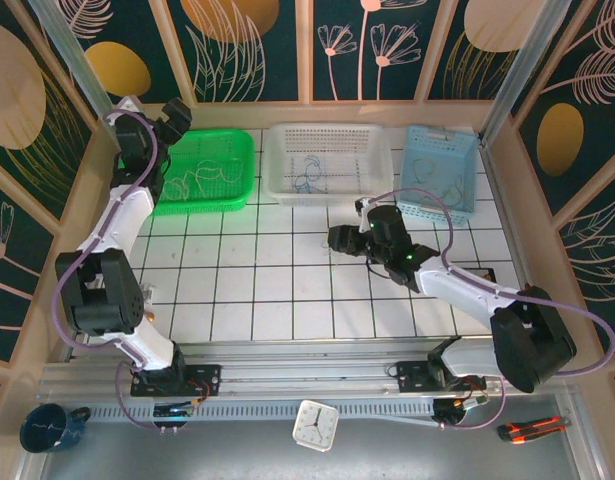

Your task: Untangle the cables

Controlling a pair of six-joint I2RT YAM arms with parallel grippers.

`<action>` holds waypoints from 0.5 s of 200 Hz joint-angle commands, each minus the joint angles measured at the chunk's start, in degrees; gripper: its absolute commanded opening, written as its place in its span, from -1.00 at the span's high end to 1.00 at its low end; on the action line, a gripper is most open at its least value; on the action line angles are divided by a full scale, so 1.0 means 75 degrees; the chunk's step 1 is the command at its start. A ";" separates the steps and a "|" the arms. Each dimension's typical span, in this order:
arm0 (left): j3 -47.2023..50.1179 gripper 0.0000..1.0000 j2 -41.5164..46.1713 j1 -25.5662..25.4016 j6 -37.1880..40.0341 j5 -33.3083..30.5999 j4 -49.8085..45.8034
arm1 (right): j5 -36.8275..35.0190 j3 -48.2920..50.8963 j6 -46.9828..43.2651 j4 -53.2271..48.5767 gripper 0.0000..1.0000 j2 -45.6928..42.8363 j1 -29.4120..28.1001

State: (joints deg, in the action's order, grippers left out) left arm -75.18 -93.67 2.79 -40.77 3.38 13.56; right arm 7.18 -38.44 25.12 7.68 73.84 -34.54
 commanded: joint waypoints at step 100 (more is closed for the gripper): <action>0.3801 -0.98 0.3074 -0.1642 -0.0966 0.1801 0.1132 | -0.0957 -0.0019 -0.0077 -0.0847 -0.27 0.0593 -0.0153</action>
State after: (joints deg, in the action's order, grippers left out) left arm -52.49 -74.83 -7.49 -44.53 14.85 17.32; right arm 2.52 -37.87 25.54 3.27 77.21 -35.14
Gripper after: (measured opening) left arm 0.988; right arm 0.636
